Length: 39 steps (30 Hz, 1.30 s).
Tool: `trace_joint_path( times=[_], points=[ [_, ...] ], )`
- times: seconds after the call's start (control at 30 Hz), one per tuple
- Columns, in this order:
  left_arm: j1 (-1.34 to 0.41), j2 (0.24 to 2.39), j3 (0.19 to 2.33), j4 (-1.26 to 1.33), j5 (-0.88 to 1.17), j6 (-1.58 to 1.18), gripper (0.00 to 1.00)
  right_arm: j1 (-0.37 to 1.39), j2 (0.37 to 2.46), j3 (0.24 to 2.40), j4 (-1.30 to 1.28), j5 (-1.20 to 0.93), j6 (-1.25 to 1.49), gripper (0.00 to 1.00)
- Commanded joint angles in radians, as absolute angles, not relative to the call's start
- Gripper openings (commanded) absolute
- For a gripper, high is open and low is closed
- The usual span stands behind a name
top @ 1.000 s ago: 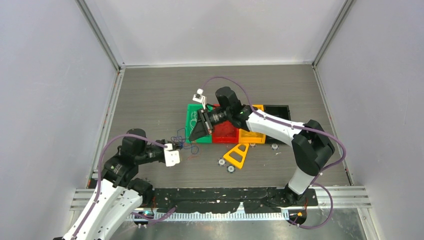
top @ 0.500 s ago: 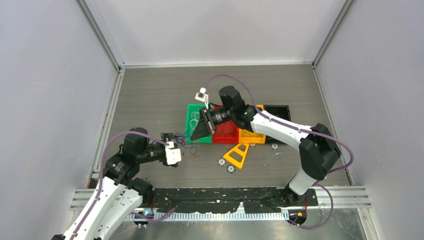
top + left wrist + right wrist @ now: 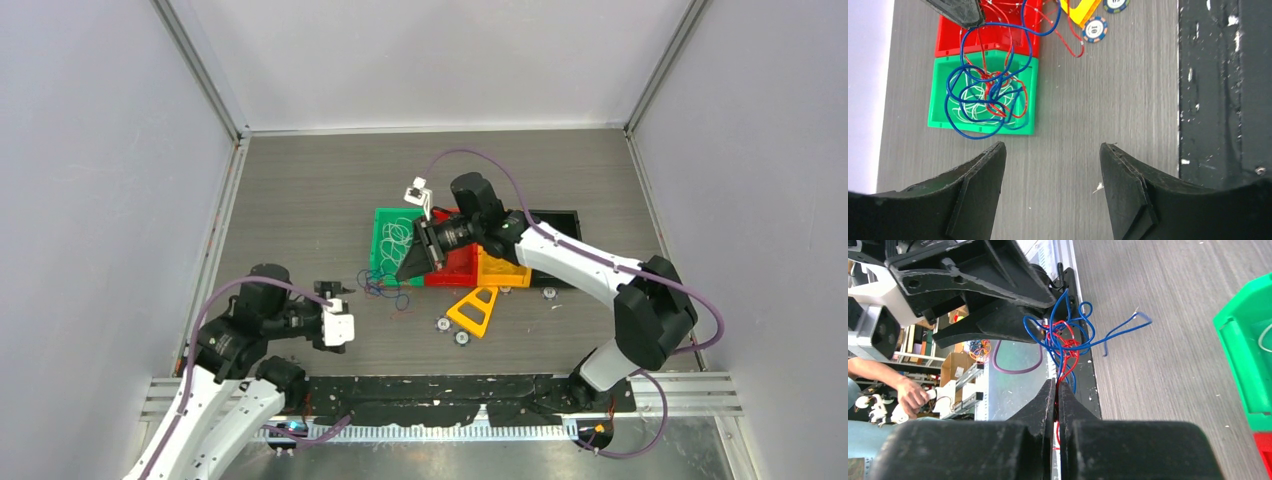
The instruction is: Untangle the cables
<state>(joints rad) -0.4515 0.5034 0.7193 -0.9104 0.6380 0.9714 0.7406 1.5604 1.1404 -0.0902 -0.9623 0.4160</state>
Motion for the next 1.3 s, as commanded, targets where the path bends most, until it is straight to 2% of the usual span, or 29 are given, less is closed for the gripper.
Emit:
trace_joint_path(
  times=[0.0,0.1,0.4,0.57,0.63,0.73,1.17,1.27],
  points=[
    [-0.456,0.460,0.746,-0.842,0.701,0.807,0.69,0.732,1.517,1.143,-0.100,-0.954,0.373,0.05],
    [-0.456,0.496,0.755,-0.735,0.688,0.716,0.69,0.744,1.519,1.142,-0.099,-0.949,0.369,0.05],
    [-0.456,0.634,0.830,-0.640,0.689,0.498,0.70,0.764,1.511,1.157,-0.150,-0.922,0.302,0.06],
    [-0.456,0.705,0.846,-0.663,0.765,0.424,0.71,0.772,1.500,1.157,-0.162,-0.914,0.287,0.05],
    [-0.456,0.745,0.847,-0.673,0.758,0.358,0.74,0.772,1.498,1.159,-0.163,-0.914,0.285,0.05],
    [-0.446,0.813,0.856,-0.673,0.717,0.274,0.74,0.774,1.489,1.162,-0.167,-0.914,0.280,0.05],
    [-0.357,0.864,0.847,-0.577,0.866,0.104,0.54,0.778,1.464,1.152,-0.205,-0.906,0.238,0.05],
    [-0.343,0.875,0.851,-0.585,0.894,0.107,0.42,0.777,1.462,1.153,-0.215,-0.905,0.233,0.06]
  ],
)
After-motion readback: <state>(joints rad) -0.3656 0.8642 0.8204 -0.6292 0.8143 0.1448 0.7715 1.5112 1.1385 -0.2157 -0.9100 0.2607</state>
